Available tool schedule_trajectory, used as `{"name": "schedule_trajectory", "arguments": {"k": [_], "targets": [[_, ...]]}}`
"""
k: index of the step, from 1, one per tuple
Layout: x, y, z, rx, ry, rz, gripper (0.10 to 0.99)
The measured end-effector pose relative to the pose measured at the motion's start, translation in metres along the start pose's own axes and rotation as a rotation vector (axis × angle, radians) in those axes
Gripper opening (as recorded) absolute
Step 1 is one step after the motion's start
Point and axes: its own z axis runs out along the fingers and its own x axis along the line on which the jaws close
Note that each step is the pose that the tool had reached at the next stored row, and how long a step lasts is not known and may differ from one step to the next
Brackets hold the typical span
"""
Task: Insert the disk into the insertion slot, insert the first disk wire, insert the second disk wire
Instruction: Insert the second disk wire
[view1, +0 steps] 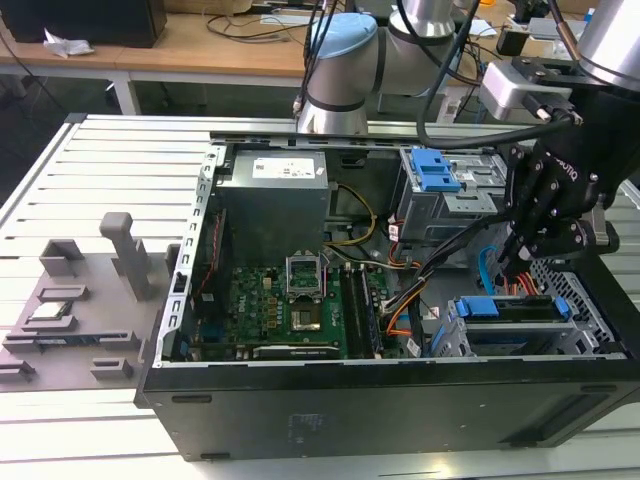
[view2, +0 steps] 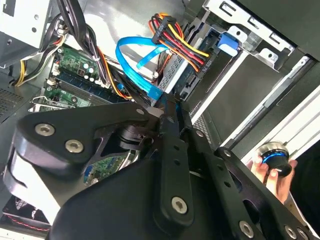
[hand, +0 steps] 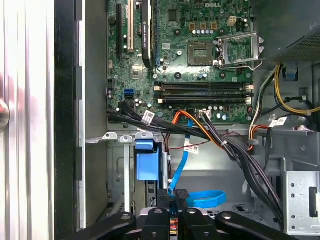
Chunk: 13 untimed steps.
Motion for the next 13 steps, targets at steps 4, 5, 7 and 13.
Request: {"name": "schedule_trajectory", "arguments": {"k": [4,5,7,13], "targets": [[0.0090,-0.0003,0.0020,0.000,0.0027,0.000,0.161],[0.0100,-0.0006,0.0049,0.000,0.0024,0.000,0.161],[0.0102,-0.0018,0.0099,0.000,0.0026,0.000,0.161],[0.0101,-0.0095,0.0219,0.000,0.0035,0.000,0.161]]}}
